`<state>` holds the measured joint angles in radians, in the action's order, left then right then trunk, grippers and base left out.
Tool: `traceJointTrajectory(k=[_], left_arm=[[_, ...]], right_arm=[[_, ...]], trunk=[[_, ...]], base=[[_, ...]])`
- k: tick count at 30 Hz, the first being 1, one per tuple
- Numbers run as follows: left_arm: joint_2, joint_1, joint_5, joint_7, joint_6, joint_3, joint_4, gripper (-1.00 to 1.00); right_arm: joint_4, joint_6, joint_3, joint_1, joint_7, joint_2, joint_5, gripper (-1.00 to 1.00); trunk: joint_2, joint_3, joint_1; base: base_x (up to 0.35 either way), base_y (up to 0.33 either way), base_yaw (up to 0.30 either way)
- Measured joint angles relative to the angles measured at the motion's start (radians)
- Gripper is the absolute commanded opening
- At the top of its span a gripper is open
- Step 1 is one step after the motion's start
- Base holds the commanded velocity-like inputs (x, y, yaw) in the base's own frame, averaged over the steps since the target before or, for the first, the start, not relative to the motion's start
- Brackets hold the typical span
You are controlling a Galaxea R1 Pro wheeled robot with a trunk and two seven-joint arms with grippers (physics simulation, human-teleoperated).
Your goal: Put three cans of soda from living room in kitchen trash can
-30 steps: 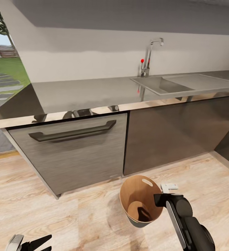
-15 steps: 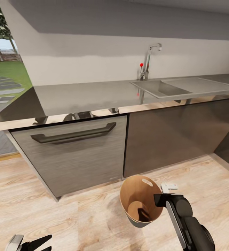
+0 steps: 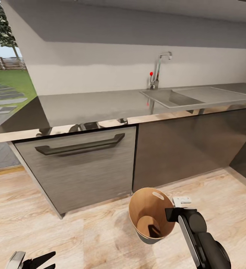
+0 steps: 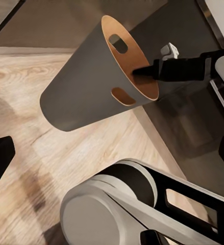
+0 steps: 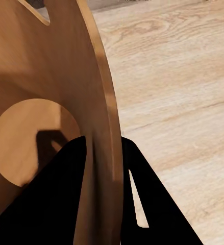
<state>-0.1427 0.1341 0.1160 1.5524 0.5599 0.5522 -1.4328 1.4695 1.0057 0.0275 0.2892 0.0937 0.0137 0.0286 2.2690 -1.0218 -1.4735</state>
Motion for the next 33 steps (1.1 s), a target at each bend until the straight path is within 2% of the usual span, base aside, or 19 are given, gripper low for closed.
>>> traceJointTrajectory(k=[33], left_arm=[[0.0,0.0,0.001,0.0,0.0,0.0,0.0,1.0]], right_arm=[[-0.001,0.0,0.0,-0.001,0.0,0.0,0.001,-1.0]], trunk=[[0.0,0.054,0.0]], base=[[0.0,0.002,0.0]])
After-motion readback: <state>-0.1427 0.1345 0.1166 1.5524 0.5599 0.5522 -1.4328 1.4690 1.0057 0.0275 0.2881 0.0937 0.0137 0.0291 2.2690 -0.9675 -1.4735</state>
